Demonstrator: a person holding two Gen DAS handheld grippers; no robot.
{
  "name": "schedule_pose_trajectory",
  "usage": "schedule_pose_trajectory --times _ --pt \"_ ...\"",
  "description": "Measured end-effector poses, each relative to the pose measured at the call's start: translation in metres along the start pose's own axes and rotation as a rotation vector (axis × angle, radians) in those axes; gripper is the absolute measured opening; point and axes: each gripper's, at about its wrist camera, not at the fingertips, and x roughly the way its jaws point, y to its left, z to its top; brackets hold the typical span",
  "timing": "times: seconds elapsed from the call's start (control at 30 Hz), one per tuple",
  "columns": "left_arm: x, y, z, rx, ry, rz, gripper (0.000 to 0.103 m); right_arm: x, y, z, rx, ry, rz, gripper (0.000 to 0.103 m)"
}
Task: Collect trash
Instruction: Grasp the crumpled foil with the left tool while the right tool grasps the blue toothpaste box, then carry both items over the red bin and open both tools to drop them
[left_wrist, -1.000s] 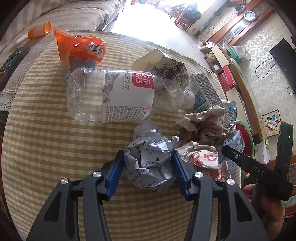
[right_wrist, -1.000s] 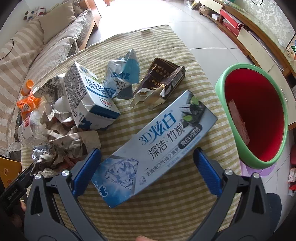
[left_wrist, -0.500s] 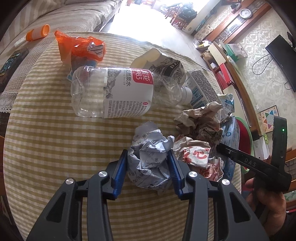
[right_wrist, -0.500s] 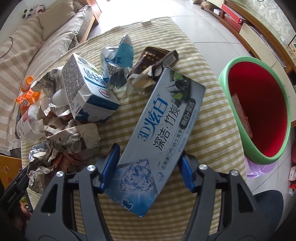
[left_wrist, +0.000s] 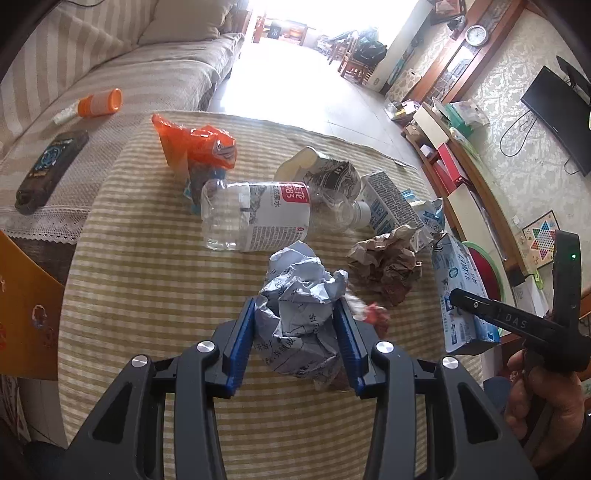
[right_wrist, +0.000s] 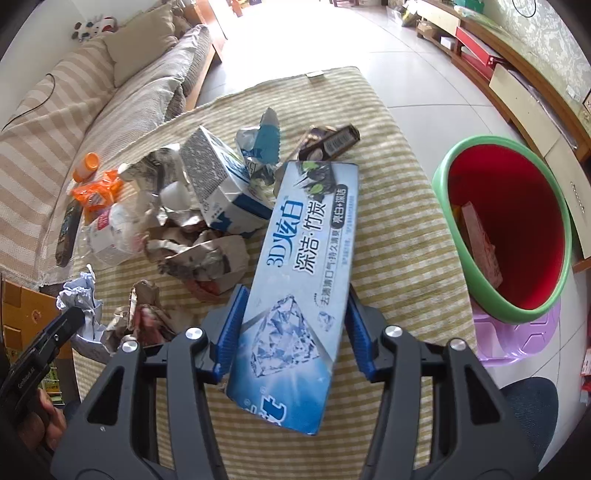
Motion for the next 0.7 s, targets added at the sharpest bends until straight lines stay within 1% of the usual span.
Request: schedule_pose_trajectory --times 0.17,0.4,0.5,0.7 --pt "-0.018 -0.010 -0.001 0.011 -0.027 0.008 0.040 -0.014 0.002 -0.003 -0.003 -0.014 0.021 0.047" --pt "-0.039 -0.018 -0.008 0.017 -0.061 -0.002 0.040 -0.032 0.001 -0.013 -0.011 -0.024 0.054 0.045" --pt "-0.046 -0.025 -0.008 0.033 -0.080 -0.002 0.040 -0.041 -0.001 -0.016 -0.020 -0.043 0.072 0.045" --pt "-0.063 -0.047 -0.002 0.088 -0.127 -0.006 0.040 -0.066 -0.001 -0.018 -0.051 -0.111 0.092 0.045"
